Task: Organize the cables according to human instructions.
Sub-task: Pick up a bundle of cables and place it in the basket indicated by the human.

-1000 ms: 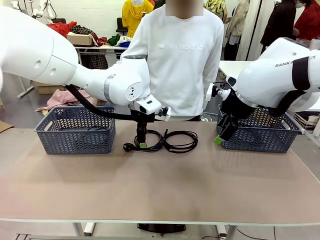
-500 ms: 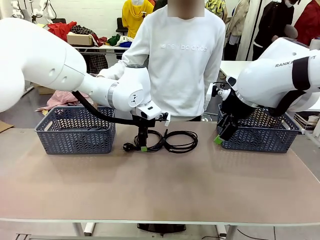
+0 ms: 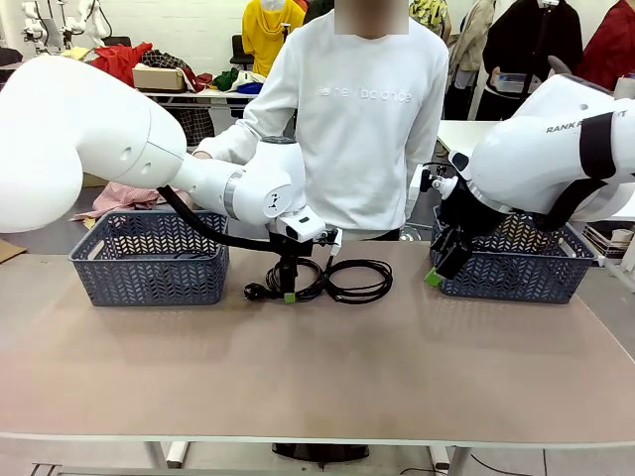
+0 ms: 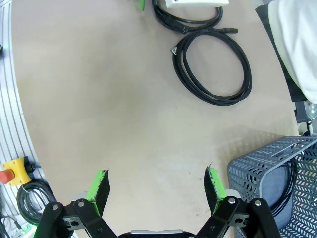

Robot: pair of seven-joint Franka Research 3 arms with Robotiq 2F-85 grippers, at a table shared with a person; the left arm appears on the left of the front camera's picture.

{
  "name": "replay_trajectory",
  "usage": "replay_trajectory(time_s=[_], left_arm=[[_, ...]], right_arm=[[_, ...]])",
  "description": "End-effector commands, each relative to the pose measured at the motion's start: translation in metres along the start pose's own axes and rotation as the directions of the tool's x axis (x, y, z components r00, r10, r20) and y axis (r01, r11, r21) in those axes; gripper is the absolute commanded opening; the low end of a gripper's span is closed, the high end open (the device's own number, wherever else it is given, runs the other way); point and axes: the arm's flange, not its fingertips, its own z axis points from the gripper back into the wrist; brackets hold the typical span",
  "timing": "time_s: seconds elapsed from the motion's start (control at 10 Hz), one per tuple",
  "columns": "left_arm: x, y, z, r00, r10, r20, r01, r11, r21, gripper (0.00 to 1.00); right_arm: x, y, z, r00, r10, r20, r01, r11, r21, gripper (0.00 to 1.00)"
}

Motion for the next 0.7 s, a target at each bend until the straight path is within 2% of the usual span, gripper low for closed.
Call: replay_trajectory(time_s=[0.0,0.5,0.6], left_arm=[[0.0036,0.0048,-0.0002,0.999,0.025,-0.033,-0.025,1.000,0.010,1.00],[0.0050,0.0079,-0.0050,0.998,0.025,-0.050,-0.026,1.000,-0.012,1.00],[0.0051,0.0086,-0.0059,0.998,0.026,-0.061,-0.027,1.000,-0.012,0.81]], right_arm=[[0.0005,0.0011,-0.0002,1.000,0.004,0.000,-0.004,1.000,-0.001,1.00],[0.0005,0.0011,-0.0002,1.000,0.004,0.000,-0.004,1.000,-0.001,1.00],[0.0005,0.0011,-0.0002,1.000,0.004,0.000,-0.004,1.000,-0.001,1.00]])
